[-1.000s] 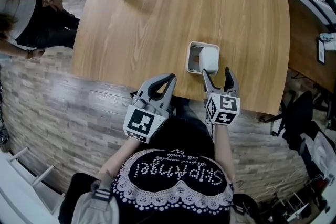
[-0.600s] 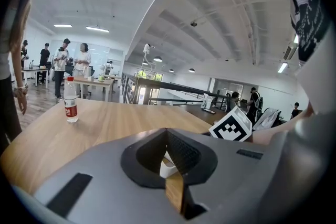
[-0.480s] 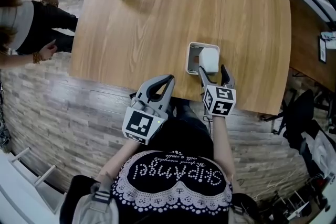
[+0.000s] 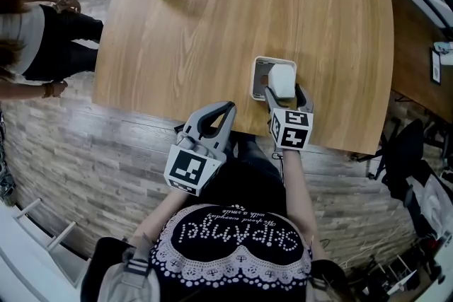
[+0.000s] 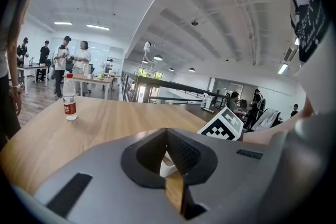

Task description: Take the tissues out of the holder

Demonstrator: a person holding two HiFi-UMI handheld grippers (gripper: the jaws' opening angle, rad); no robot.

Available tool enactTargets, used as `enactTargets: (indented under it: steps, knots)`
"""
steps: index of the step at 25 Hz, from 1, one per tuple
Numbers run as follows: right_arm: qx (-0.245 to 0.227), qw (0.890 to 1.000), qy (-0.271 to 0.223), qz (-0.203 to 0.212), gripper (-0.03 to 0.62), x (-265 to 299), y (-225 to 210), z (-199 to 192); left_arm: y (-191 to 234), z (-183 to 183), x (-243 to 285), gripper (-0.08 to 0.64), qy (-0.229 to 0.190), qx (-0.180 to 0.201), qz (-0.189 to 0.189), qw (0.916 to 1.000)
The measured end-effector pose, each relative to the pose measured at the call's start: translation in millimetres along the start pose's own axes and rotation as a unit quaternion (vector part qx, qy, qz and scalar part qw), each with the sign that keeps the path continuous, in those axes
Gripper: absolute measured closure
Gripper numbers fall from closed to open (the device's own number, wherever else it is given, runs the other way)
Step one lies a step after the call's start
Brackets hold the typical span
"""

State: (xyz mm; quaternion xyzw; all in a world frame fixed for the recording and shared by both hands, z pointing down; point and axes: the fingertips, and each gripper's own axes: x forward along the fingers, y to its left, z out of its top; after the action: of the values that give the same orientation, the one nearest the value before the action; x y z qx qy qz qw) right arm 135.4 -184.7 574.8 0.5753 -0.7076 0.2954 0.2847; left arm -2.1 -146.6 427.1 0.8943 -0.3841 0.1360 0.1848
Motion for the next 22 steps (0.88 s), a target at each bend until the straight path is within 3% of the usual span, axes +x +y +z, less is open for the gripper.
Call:
enactTargets:
  steps: [13, 17, 22]
  knots:
    - [-0.013, 0.999, 0.019, -0.022, 0.235, 5, -5, -1, 3, -2, 2, 0.554, 0.006, -0.006, -0.002, 1.0000]
    - [-0.015, 0.999, 0.003, -0.032, 0.235, 0, -7, 8, 5, -1, 2, 0.554, 0.004, -0.008, 0.001, 1.0000]
    - [-0.019, 1.000, -0.002, -0.017, 0.235, 4, -1, 12, 9, -2, 4, 0.554, 0.006, -0.012, 0.001, 0.9999]
